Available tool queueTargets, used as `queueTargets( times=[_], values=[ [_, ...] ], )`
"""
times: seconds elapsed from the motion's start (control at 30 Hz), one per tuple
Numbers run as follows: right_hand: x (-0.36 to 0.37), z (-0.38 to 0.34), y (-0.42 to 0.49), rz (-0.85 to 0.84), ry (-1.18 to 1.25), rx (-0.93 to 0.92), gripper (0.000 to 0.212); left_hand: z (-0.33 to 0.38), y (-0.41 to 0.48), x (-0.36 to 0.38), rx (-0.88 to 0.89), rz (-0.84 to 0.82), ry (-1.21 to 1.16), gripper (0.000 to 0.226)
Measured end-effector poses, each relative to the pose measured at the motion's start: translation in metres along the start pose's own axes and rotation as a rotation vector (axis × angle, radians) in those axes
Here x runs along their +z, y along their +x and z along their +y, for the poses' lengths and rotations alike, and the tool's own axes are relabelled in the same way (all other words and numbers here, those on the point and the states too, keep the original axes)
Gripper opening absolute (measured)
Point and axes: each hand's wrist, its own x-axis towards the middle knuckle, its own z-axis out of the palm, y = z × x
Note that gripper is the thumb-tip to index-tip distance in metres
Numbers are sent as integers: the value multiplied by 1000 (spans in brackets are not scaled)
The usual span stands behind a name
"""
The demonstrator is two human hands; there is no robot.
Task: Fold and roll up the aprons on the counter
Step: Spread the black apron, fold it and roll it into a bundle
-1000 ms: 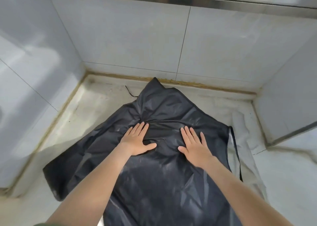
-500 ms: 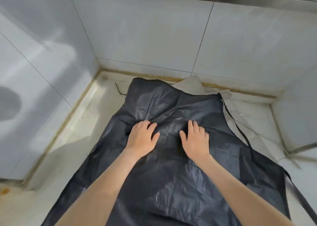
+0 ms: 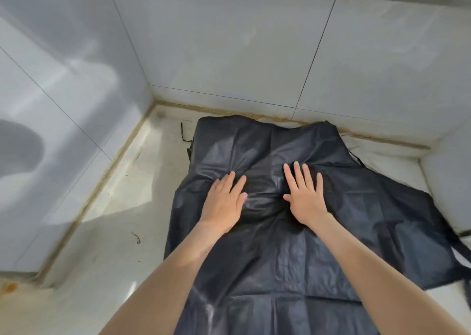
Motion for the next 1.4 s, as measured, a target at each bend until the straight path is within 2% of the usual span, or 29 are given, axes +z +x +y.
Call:
queueTargets(
  times=[0.07,0.13,0.2,0.27,0.3,0.37,0.43,0.47,0.53,0.6,0.63,0.73,0.8,0.9,0.97,1.07,1.1,1.13,1.2,1.23,1.33,1.4],
  values=[
    [2,-4,-6,77,83,-68,63,-16,-2,2,-55,22,74,59],
    [9,-6,-18,10,120,-89,61,-33,-4,7,-126,-41,39,65],
    [19,3,-27,-73,93,-23,71,-45,-5,8,-177,-72,-26,67],
    [25,17,-30,-119,62,110,68,-55,-6,10,-251,-58,-117,64],
    [25,22,-30,-136,57,161,66,-58,-7,10,-302,-27,-198,63],
    [19,23,-30,-120,69,206,66,-62,-12,6,-423,157,-406,61],
    [13,14,-31,-10,95,188,72,-66,-16,-5,-633,359,-570,55],
    [8,6,-31,60,124,157,75,-69,-19,-14,-767,357,-618,53],
    [-2,-13,-31,133,205,51,70,-85,-18,-21,-970,179,-783,60],
    [-13,-35,-32,119,286,-72,61,-99,-17,-29,-1059,-14,-1192,68],
    [-18,-46,-33,96,328,-133,60,-105,-19,-34,-1079,-70,-1376,63],
    [-26,-79,-35,21,420,-273,62,-106,-31,-54,-992,-187,-1549,36],
    [-22,-94,-34,-52,383,-302,66,-106,-41,-67,-902,-205,-1600,38],
    [-12,-100,-29,-149,236,-241,66,-111,-52,-79,-795,-273,-1722,55],
    [-8,-98,-27,-163,170,-194,67,-117,-54,-83,-748,-293,-1691,45],
    [-5,-97,-22,-162,119,-178,69,-127,-46,-85,-769,-118,-1658,13],
    [-4,-98,-21,-152,115,-179,73,-132,-42,-81,-763,-40,-1539,8],
    [-3,-99,-21,-138,110,-176,77,-137,-38,-77,-750,23,-1318,7],
    [1,-101,-19,-96,95,-157,80,-143,-35,-67,-733,150,-872,7],
    [4,-101,-18,-73,96,-136,80,-142,-35,-65,-730,219,-720,8],
    [7,-96,-19,-6,122,-81,73,-129,-37,-57,-651,428,-454,26],
    [7,-93,-22,11,171,-53,64,-108,-39,-52,-442,492,-384,42]
  ],
)
